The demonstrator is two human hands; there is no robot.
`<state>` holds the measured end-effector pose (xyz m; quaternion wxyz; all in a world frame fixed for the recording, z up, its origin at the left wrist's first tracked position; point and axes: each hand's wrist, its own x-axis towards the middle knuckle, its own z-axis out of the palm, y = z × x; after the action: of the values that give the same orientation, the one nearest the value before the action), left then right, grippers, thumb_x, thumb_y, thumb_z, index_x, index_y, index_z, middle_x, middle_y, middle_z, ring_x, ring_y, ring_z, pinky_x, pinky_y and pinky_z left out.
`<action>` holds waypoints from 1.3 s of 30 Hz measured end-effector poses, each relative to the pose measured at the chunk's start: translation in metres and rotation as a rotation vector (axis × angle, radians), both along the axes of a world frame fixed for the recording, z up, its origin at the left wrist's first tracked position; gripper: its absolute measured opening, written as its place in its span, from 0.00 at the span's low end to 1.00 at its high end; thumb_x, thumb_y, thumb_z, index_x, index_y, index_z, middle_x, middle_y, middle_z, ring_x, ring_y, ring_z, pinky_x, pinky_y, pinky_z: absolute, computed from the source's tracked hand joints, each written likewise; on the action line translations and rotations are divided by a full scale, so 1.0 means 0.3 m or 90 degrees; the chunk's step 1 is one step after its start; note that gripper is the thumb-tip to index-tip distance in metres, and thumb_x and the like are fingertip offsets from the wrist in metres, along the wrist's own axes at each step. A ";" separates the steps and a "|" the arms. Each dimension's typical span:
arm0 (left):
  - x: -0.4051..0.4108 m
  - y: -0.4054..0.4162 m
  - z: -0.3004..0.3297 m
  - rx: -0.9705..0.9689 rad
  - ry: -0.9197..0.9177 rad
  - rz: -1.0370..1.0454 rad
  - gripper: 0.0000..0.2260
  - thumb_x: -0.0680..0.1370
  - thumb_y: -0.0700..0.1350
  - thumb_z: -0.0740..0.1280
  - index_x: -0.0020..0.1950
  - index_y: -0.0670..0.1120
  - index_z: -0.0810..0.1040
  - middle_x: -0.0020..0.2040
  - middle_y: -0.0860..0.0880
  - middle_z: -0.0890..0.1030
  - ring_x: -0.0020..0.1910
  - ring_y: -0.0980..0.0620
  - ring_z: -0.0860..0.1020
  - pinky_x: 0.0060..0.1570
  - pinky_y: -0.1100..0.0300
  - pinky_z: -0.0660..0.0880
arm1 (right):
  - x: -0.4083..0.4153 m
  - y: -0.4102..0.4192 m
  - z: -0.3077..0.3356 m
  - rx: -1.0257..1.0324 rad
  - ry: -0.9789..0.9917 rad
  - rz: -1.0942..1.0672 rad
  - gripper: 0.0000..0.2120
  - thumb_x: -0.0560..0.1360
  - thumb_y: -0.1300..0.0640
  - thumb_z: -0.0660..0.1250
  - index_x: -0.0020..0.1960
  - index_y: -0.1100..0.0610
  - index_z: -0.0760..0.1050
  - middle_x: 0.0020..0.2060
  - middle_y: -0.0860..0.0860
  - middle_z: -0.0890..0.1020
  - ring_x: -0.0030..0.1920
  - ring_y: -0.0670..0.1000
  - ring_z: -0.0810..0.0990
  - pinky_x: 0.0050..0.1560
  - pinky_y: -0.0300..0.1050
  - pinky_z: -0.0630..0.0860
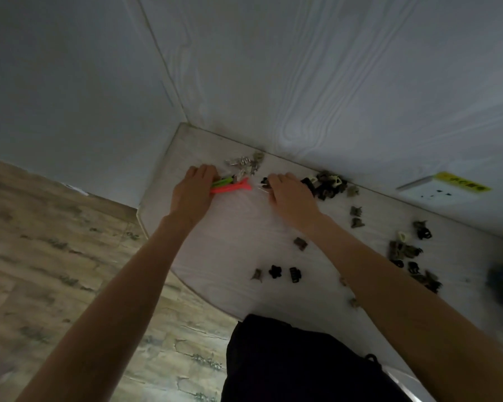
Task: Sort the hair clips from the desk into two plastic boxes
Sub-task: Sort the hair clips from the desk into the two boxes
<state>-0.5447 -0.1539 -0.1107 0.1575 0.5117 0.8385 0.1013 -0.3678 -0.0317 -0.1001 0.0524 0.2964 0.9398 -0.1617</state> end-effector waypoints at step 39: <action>1.037 0.126 0.228 0.042 0.035 -0.479 0.16 0.77 0.49 0.64 0.62 0.45 0.70 0.43 0.43 0.81 0.39 0.41 0.80 0.33 0.54 0.71 | 1.357 -0.331 0.220 0.008 0.126 -0.807 0.14 0.78 0.55 0.58 0.55 0.65 0.74 0.50 0.64 0.78 0.51 0.63 0.77 0.50 0.52 0.71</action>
<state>-0.2334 -0.1161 -0.0422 0.1447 0.7913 0.5919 0.0500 0.0392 -0.1310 -0.0341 -0.1423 0.7783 0.5838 -0.1823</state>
